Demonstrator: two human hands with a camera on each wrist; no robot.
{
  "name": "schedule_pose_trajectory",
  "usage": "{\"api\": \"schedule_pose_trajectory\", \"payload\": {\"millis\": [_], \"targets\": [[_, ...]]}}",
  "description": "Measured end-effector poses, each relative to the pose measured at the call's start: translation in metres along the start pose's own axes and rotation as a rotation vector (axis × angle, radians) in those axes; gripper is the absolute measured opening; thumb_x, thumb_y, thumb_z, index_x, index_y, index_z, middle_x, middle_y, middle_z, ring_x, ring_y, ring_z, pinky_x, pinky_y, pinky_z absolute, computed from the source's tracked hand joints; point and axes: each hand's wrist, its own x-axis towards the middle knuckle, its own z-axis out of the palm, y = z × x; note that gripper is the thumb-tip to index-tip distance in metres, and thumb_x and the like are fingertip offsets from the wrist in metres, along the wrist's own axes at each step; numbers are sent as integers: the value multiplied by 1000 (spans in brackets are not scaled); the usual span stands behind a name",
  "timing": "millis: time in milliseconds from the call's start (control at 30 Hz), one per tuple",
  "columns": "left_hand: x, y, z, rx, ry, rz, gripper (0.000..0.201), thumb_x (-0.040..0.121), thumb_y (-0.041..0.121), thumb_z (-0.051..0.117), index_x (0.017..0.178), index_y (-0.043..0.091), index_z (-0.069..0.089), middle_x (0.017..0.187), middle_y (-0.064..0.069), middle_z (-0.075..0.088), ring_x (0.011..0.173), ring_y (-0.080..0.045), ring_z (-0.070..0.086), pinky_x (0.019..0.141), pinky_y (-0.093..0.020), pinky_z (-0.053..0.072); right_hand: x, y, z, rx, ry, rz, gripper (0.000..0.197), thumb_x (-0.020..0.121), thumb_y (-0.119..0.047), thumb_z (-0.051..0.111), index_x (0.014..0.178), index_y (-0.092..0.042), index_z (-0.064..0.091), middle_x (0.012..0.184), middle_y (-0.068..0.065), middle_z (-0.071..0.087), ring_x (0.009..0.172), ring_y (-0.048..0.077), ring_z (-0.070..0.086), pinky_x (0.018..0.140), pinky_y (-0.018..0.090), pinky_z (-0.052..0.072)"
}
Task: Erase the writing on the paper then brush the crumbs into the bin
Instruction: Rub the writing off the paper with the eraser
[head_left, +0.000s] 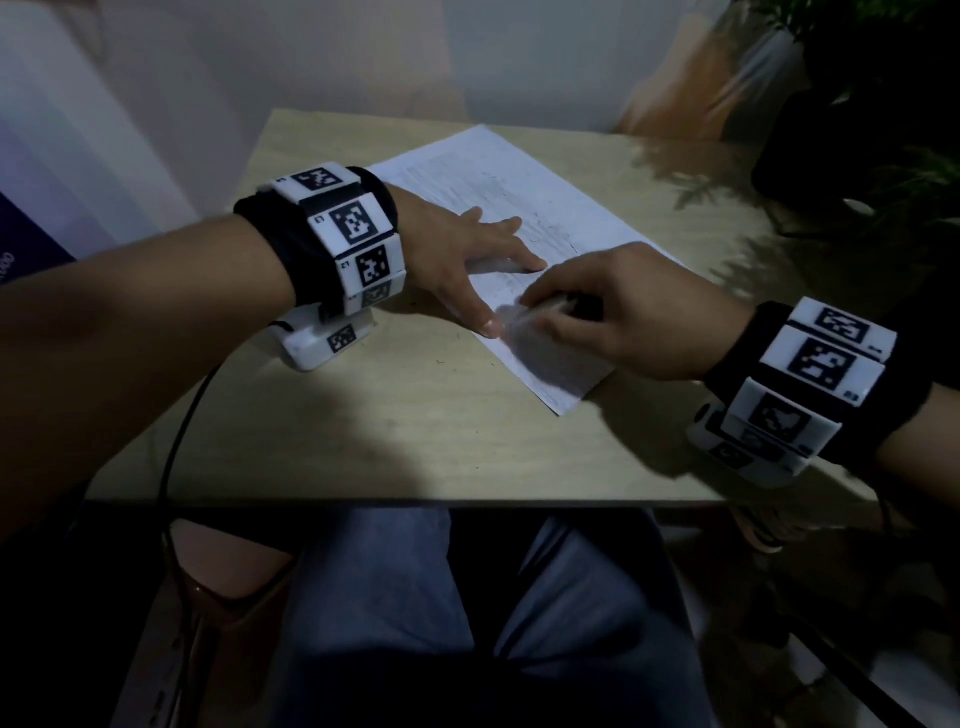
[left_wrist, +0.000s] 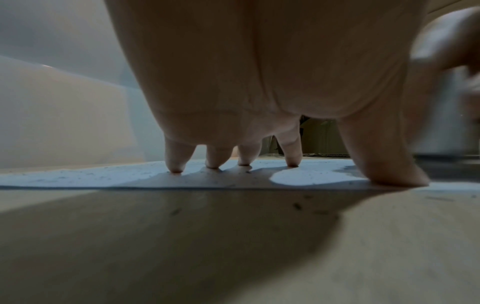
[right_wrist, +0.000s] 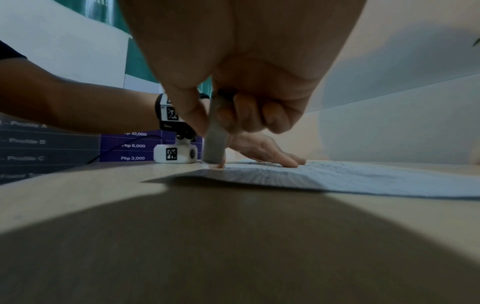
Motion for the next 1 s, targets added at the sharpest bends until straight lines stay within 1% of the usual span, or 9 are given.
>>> {"api": "schedule_pose_trajectory", "payload": {"millis": [100,200,267,400,533,667,733,867,1000], "targets": [[0,2,0,19,7,-7,93,79,67,70,153,62,15,167,22,-15,155,-13,-17,126,-50,0,-4,5,-3,-27,-53,37,61,79,-71,39,107,-29,73,93,-10,73,82,10,64,80,38,52],[2,0,1,15,8,-8,92,78,68,71,152,64,15,167,24,-15,155,-13,-17,126,-52,-1,-11,9,-7,58,-144,66,44,81,-67,53,100,-33,73,88,-13,72,81,7,64,79,37,53],[1,-1,1,16,2,-10,93,78,69,70,152,64,14,167,23,-15,155,-13,-17,126,-52,-1,-11,11,-7,48,-114,76,36,86,-59,58,102,-32,75,94,-12,74,85,9,65,82,39,52],[1,0,1,21,9,-7,93,78,69,70,152,64,14,167,24,-15,155,-12,-16,126,-51,0,-8,16,-4,-114,-1,45,55,87,-65,44,110,-25,73,106,-8,74,94,16,66,84,40,52],[0,2,0,14,2,-14,93,79,68,70,152,63,14,167,23,-16,155,-13,-17,126,-53,-1,-13,13,-1,39,-114,-32,60,83,-69,43,117,-29,72,104,-24,65,93,-3,60,86,19,46],[0,1,1,-6,-3,-8,92,78,67,70,152,64,14,166,24,-15,155,-12,-17,126,-50,-2,-6,18,-5,-110,-11,31,56,87,-66,43,109,-25,74,104,-8,72,91,14,63,84,38,51],[0,1,1,-5,-1,-6,92,79,67,70,151,65,14,166,24,-15,155,-12,-17,126,-50,-2,-5,17,-4,-157,-7,6,52,90,-62,42,108,-24,73,102,-5,71,89,16,62,82,40,51],[0,2,1,6,4,-9,92,79,67,70,152,64,15,166,25,-15,155,-12,-17,126,-51,-2,-10,12,-1,54,-130,-50,54,86,-66,45,116,-31,72,100,-26,65,90,-6,59,84,14,44],[0,1,1,-4,5,-10,91,79,67,70,151,65,15,166,25,-15,155,-11,-17,126,-50,-2,-3,18,-4,-118,-17,32,47,91,-61,48,106,-25,75,98,-7,71,87,15,62,81,38,50]]}}
